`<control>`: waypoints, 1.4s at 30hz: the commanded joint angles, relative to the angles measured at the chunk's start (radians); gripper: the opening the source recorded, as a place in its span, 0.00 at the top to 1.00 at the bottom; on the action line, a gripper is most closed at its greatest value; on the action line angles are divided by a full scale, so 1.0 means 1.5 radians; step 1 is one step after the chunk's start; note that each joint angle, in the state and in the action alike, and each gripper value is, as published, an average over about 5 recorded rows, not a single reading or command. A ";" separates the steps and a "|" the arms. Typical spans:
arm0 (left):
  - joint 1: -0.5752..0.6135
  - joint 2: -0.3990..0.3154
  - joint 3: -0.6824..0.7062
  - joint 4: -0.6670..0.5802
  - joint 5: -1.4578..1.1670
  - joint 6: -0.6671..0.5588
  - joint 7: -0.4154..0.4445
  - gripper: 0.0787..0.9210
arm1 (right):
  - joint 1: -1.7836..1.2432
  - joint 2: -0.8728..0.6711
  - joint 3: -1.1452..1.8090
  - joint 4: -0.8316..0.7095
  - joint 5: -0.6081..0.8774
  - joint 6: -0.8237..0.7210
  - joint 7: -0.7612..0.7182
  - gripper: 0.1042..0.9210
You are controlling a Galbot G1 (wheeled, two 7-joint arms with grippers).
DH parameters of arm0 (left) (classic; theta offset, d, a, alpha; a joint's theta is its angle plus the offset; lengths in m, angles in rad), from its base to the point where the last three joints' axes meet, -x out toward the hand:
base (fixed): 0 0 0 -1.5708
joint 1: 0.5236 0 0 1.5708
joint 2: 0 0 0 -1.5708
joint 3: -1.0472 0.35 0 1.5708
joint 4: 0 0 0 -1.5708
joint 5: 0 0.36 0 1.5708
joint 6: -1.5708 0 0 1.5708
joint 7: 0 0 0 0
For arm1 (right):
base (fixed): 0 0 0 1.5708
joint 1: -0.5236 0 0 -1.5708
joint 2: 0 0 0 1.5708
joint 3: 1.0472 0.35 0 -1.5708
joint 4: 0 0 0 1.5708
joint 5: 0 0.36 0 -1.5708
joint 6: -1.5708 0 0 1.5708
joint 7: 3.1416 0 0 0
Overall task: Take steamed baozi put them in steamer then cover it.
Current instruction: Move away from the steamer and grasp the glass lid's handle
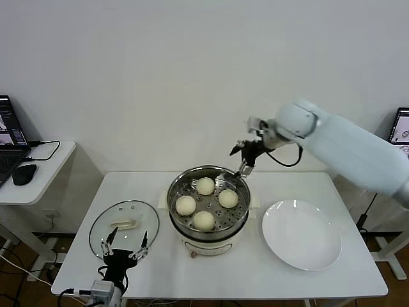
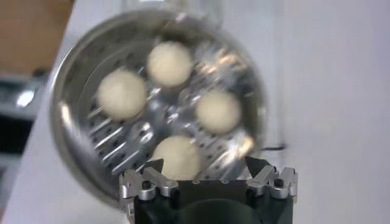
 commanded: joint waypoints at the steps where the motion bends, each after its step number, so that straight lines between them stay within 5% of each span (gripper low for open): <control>1: -0.012 -0.002 0.000 0.001 -0.024 -0.013 -0.031 0.12 | -0.464 -0.146 0.494 0.178 0.070 0.077 0.361 0.12; 11: -0.058 0.013 -0.019 0.026 -0.038 -0.011 -0.042 0.12 | -0.900 0.041 0.882 0.236 0.045 0.188 0.453 0.12; 20: -0.086 0.036 -0.045 0.061 0.011 -0.035 -0.025 0.12 | -1.125 0.175 1.018 0.279 0.077 0.266 0.503 0.12; 28: -0.113 0.056 -0.037 0.137 0.466 -0.084 -0.054 0.12 | -1.191 0.237 1.032 0.294 0.059 0.287 0.498 0.12; 33: -0.116 0.088 -0.018 0.200 0.713 -0.097 -0.141 0.12 | -1.194 0.244 1.036 0.301 0.055 0.291 0.495 0.12; 37: -0.112 0.127 0.002 0.239 0.811 -0.075 -0.215 0.12 | -1.195 0.248 1.037 0.303 0.053 0.293 0.491 0.12; 42: -0.106 0.172 0.021 0.242 0.859 -0.056 -0.202 0.12 | -1.197 0.253 1.036 0.301 0.047 0.297 0.489 0.12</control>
